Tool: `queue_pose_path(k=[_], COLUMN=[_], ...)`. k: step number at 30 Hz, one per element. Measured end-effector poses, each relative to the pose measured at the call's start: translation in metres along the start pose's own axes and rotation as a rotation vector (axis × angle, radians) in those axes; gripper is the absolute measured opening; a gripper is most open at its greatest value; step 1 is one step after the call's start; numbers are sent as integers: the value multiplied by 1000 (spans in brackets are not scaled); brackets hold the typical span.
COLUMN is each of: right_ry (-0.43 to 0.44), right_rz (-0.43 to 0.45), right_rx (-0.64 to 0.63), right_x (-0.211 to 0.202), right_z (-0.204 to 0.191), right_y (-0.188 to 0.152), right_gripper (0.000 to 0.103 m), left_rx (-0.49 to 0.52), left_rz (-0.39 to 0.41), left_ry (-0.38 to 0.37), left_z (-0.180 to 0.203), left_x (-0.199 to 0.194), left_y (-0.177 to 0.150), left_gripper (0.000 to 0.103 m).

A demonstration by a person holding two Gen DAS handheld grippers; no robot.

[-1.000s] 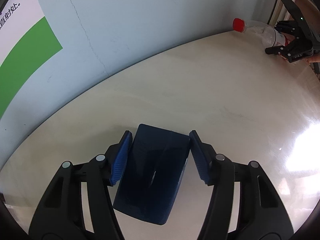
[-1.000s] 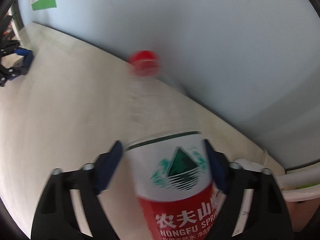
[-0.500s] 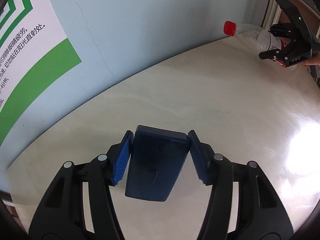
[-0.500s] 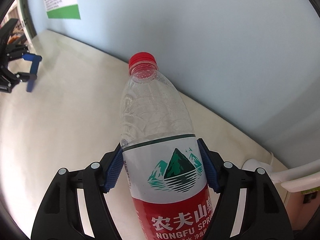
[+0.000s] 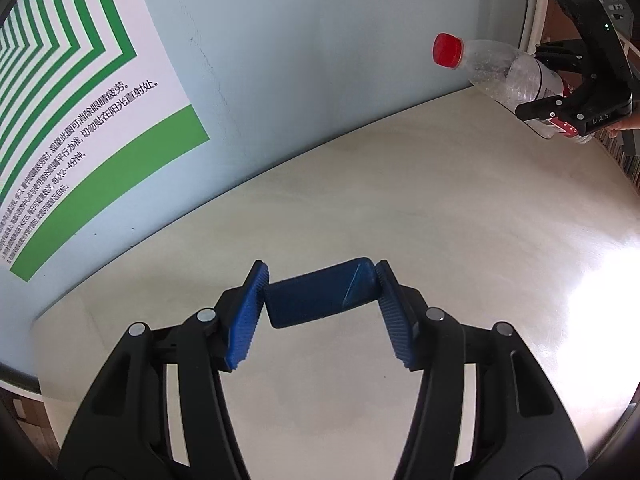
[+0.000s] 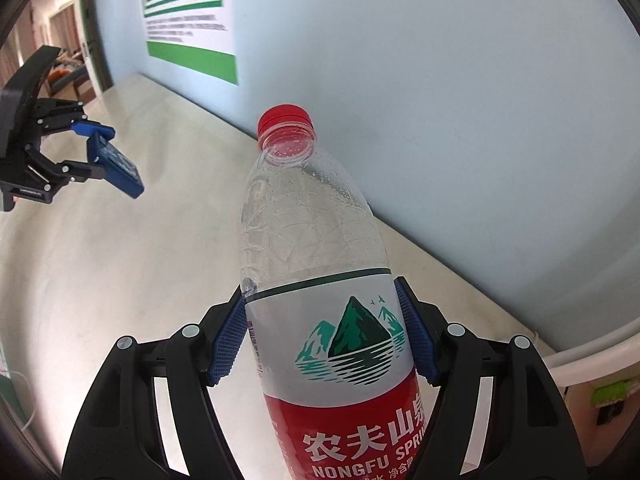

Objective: Collect trash
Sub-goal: 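Lift and carry the bottle and box with both grippers toward the teal bin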

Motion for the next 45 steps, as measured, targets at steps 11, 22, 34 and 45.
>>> queue_pose_path(k=[11, 22, 34, 45], right_ry=[78, 225, 372, 511], right_rz=[73, 104, 129, 100], right_rx=[-109, -294, -510, -693], right_x=[-57, -51, -53, -73], right_z=[-56, -174, -340, -534], right_y=[0, 39, 80, 65], right_gripper=[70, 70, 70, 70], left_rx=[-20, -169, -366, -562], left_rz=[33, 12, -4, -36], left_ry=[98, 193, 308, 404], left_z=[8, -17, -55, -66], left_x=[-69, -131, -210, -316], left_y=[-53, -148, -272, -452], left_gripper=[52, 52, 52, 52])
Point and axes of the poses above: each gripper's, at about its wrist camera, not at the fingertips, and x roughly the way its jaws point, z to its right, y to its top, the point moved 6 cm from there along x, roughly the way its jaws point, and after that the axes turned 3 degrees about -z, right-handed, at the moved point
